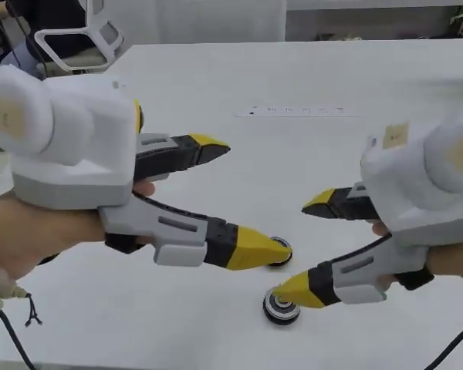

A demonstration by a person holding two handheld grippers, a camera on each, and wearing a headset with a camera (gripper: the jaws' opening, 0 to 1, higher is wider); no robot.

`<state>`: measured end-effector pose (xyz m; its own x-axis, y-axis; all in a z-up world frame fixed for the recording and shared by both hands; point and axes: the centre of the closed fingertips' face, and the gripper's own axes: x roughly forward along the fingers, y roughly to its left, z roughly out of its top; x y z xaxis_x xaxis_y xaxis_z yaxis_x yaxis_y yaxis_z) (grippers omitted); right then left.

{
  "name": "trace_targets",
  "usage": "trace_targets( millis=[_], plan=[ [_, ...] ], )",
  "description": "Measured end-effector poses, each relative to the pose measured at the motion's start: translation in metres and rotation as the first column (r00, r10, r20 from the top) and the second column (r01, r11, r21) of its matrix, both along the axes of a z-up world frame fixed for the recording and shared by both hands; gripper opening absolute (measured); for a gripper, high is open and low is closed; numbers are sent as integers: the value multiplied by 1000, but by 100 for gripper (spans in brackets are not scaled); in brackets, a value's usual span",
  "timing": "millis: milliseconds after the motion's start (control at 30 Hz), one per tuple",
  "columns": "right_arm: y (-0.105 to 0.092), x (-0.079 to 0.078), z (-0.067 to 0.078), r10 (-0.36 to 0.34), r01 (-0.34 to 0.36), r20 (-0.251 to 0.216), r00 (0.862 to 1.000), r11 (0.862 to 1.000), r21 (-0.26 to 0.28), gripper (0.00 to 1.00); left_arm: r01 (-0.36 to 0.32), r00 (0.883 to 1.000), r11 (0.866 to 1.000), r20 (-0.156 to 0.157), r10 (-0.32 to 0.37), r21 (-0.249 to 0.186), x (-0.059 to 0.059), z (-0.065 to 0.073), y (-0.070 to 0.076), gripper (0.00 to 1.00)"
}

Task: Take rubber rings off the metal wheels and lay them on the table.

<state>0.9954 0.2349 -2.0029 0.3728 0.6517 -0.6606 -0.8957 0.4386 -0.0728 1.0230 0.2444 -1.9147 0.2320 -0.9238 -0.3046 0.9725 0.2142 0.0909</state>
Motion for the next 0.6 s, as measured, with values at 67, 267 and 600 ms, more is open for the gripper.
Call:
trace_targets(
  millis=[67,267,600],
  plan=[
    [-1,-6,-7,26,-27,-18,999,1000,-7,66,8,1000,1000,23,-8,-1,2,-3,-8,89],
    [1,-7,-16,27,-19,-94,995,996,82,59,15,999,1000,31,-15,3,3,-15,-27,83],
    [-1,-2,-24,-11,28,-115,993,988,149,46,42,998,997,43,-45,62,-5,-54,-17,69]
  ],
)
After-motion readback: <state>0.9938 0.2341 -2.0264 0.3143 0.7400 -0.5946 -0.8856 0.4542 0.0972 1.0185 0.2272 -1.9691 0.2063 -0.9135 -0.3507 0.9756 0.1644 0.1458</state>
